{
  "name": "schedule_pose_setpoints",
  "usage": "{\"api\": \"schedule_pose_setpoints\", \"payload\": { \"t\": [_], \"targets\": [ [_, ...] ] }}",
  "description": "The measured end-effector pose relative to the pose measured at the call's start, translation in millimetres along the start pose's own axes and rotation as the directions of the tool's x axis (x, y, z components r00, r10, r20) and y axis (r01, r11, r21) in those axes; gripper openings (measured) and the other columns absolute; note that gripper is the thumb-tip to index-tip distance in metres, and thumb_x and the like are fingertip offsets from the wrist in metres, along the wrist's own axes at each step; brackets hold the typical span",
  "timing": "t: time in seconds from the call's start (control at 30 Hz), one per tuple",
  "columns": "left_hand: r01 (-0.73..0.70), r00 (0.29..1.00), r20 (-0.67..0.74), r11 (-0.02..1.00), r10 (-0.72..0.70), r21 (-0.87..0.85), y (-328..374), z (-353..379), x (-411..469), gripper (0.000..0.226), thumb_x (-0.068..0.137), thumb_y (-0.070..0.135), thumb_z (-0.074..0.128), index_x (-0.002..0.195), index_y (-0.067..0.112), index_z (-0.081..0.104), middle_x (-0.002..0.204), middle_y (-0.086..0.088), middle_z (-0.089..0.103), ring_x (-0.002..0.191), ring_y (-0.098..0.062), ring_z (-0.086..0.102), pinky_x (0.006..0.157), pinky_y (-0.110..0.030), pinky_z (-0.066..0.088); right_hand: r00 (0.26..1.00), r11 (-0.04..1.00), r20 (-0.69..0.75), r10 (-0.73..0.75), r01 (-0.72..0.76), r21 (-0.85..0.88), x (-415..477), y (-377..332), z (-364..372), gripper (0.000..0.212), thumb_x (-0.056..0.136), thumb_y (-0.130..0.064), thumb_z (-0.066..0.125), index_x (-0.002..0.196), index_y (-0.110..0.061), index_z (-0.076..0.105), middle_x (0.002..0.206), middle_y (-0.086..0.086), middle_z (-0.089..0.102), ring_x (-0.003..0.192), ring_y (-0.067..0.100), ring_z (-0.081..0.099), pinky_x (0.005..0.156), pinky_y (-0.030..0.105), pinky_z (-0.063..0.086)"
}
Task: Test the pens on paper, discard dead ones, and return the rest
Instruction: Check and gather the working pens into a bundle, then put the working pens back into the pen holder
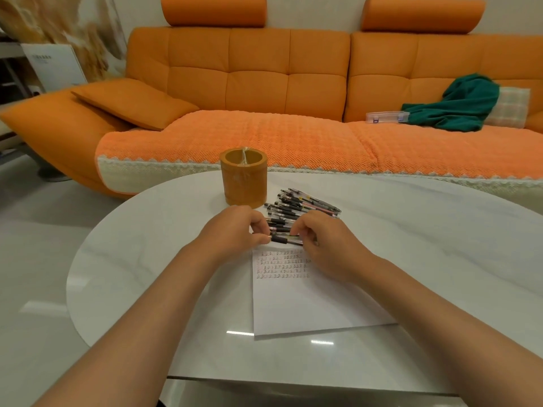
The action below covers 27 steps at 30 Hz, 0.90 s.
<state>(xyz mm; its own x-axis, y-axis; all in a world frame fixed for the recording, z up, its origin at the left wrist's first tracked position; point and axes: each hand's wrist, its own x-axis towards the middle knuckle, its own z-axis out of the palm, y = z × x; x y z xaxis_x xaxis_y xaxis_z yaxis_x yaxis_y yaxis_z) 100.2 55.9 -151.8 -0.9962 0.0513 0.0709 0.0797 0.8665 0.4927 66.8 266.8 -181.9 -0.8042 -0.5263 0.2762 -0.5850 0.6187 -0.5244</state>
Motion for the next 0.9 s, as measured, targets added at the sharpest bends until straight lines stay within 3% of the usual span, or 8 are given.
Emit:
{"api": "schedule_pose_setpoints", "payload": {
  "t": [0.13,0.33,0.53,0.9],
  "targets": [
    [-0.006,1.0,0.027,0.996,0.003,0.085,-4.5,1.9,7.7,0.008,0.085,0.035,0.077,0.091,0.032,0.074,0.094,0.014,0.064,0.083,-0.003,0.054,0.063,-0.022,0.043,0.998,0.986,-0.064,0.004,-0.015,-0.168,7.3,2.5,-1.9,0.024,0.097,-0.012,0.052,0.104,-0.027,0.069,0.108,-0.011,0.064,0.089,0.008,0.056,0.077,0.029,0.049],
    [-0.03,1.0,0.004,0.999,0.03,0.046,-3.9,5.2,14.0,0.014,0.083,0.034,0.076,0.095,0.03,0.068,0.092,0.012,0.062,0.088,-0.008,0.056,0.073,-0.031,0.054,0.999,0.907,0.008,0.041,-0.034,-0.42,34.7,-0.9,-6.6,0.017,0.097,-0.026,0.058,0.105,-0.033,0.072,0.106,-0.012,0.066,0.1,0.013,0.061,0.073,0.031,0.049],
    [-0.059,0.997,-0.037,0.992,0.063,0.107,-4.8,13.0,21.0,0.025,0.092,0.034,0.068,0.116,0.034,0.063,0.114,0.008,0.057,0.106,-0.012,0.049,0.085,-0.033,0.051,0.996,0.878,0.085,0.023,0.021,-0.478,45.7,-5.5,-8.8,0.012,0.093,-0.027,0.064,0.096,-0.031,0.075,0.099,-0.011,0.071,0.089,0.014,0.063,0.072,0.032,0.051],
    [-0.079,0.997,-0.017,0.988,0.082,0.132,2.4,18.0,22.2,0.028,0.097,0.033,0.061,0.126,0.033,0.062,0.123,0.004,0.054,0.116,-0.015,0.046,0.087,-0.032,0.048,0.97,0.842,0.223,0.096,0.04,-0.537,50.7,-7.8,-13.1,0.014,0.092,-0.038,0.065,0.1,-0.032,0.074,0.095,-0.012,0.074,0.088,0.013,0.065,0.073,0.03,0.052]
  ]
}}
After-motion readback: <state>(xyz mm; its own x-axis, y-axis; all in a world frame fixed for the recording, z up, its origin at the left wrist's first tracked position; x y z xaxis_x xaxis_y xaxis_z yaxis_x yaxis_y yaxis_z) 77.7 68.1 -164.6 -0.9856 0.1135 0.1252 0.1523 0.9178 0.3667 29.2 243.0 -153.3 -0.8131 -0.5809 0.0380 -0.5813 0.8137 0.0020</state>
